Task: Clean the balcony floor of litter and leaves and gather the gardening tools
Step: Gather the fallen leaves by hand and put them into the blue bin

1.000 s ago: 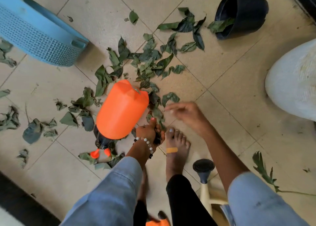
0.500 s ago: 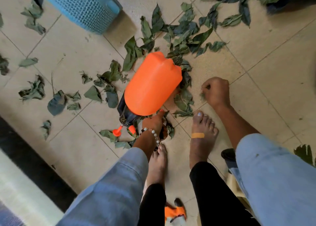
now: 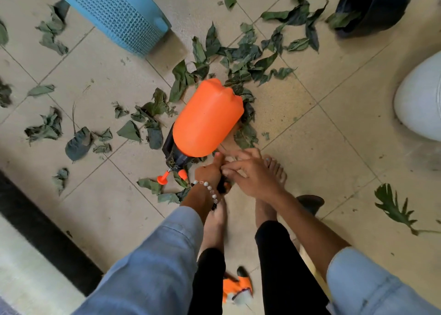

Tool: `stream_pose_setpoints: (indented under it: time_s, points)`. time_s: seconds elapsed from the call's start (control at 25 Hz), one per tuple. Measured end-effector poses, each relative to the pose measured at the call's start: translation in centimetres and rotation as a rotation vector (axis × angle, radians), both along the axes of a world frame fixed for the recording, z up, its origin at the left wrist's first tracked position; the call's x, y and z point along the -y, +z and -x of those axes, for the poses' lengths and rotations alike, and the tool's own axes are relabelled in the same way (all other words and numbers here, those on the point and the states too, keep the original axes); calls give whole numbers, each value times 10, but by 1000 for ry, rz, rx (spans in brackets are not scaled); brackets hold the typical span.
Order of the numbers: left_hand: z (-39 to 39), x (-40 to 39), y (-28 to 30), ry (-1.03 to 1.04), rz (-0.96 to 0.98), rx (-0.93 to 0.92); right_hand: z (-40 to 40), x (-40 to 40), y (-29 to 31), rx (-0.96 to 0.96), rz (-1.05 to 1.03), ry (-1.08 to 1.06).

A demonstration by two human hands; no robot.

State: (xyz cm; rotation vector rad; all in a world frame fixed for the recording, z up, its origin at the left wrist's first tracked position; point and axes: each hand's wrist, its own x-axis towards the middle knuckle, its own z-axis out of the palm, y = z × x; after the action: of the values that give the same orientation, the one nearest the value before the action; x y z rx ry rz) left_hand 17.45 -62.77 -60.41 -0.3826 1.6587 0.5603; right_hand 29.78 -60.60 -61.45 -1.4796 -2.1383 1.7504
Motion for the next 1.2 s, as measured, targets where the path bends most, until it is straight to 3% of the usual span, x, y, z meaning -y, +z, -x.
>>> stream_pose_setpoints:
  time_s: [0.08,0.16,0.28,0.4,0.52,0.6,0.76,0.92,1.0,1.08,1.16,1.2]
  points:
    - [12,17,-2,-34,-14,-25,-9,-6,-9,32,186,-183]
    - [24,32,-8,-45,13,-38,-17,-9,-26,179,84,-380]
    - [36,48,-23,-34,74,-97,-14,-14,-62,485,-223,-39]
    - [41,63,-38,-65,86,-130,8,-8,-90,640,-406,281]
    - [41,74,-50,-61,95,-119,17,-1,-105,703,-559,419]
    - [40,76,-53,-22,83,-106,12,-8,-108,640,-483,322]
    - [29,78,-47,64,50,-74,-2,-8,-88,364,-276,-80]
    - [6,71,-32,184,26,-34,4,19,-27,-87,370,-522]
    - [-2,64,-25,245,3,38,13,38,-6,-101,421,-450]
    - [-6,62,-21,283,31,123,22,46,4,-74,261,-333]
    - [-2,66,-14,355,-4,160,24,42,2,-58,83,-83]
    - [0,71,-13,416,-26,154,22,36,-2,-54,95,64]
